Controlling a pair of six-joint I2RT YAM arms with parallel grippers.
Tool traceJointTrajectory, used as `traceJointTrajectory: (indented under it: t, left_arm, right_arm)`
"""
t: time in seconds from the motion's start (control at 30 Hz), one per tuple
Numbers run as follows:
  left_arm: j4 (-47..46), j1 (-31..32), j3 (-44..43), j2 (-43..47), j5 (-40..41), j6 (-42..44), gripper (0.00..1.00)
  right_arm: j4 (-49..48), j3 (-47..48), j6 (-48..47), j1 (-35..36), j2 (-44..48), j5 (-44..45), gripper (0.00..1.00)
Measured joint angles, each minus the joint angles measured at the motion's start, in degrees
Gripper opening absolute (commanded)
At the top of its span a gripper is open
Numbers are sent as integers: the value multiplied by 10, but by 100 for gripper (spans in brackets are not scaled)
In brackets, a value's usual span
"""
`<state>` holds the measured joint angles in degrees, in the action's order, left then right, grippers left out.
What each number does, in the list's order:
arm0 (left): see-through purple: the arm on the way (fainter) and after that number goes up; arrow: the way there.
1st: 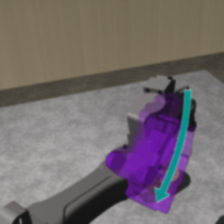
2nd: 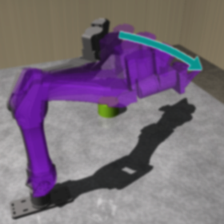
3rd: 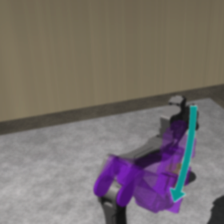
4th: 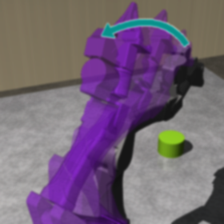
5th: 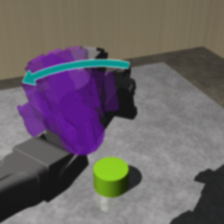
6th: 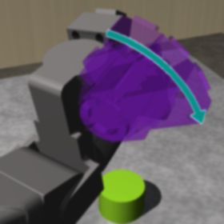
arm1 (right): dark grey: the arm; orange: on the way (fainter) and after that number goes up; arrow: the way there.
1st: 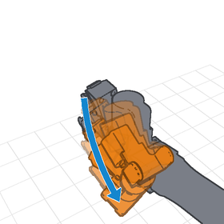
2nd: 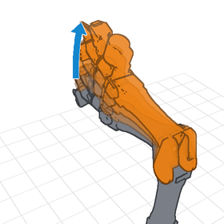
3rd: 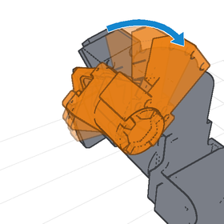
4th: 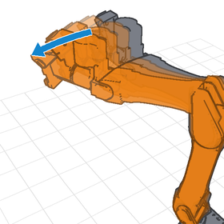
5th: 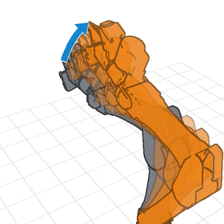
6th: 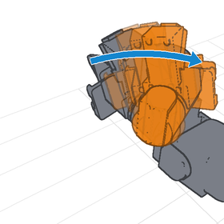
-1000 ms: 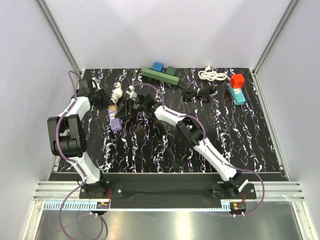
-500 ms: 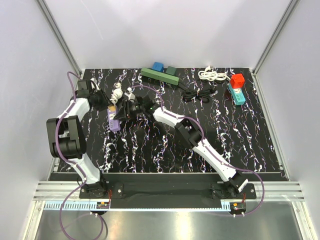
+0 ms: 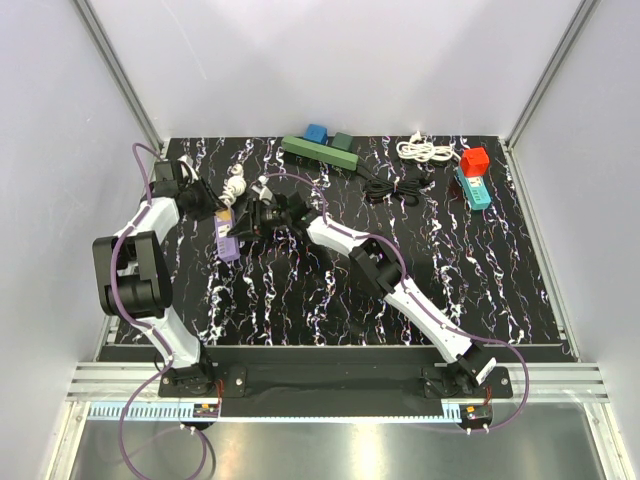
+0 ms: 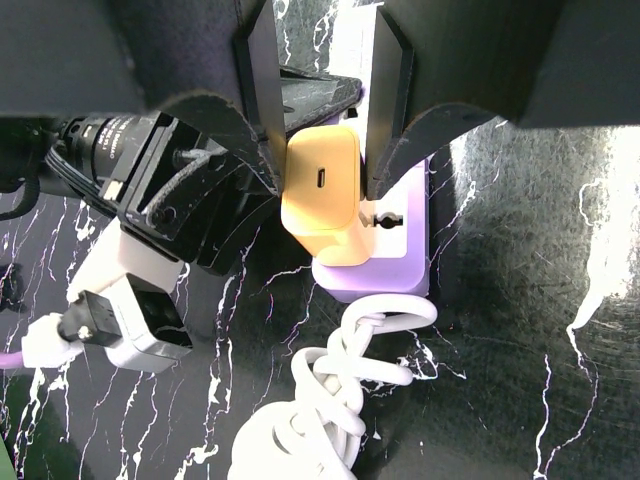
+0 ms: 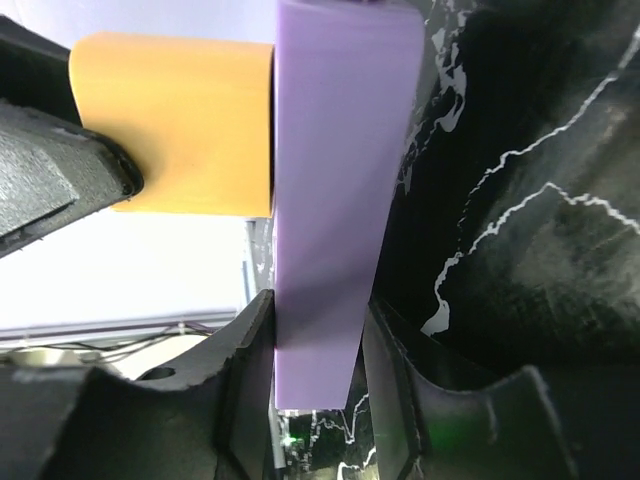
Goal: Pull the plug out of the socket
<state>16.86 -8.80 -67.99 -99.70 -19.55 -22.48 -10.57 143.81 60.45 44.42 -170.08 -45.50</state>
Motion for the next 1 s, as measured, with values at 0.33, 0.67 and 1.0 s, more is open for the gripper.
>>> traceJointTrajectory:
  t: [0.33,0.67,1.0]
  left_arm:
    - [-5,5,1,0,10,7,0]
    - [2,39,6,16,70,30,0]
    - [-17,42,37,49,85,29,0]
  right_arm:
    - [-28,5,74,-3,-14,-8,0]
    - [-17,5,89,-5,-14,-17,0]
    - [-34,-14,130,-5,-11,-22,0]
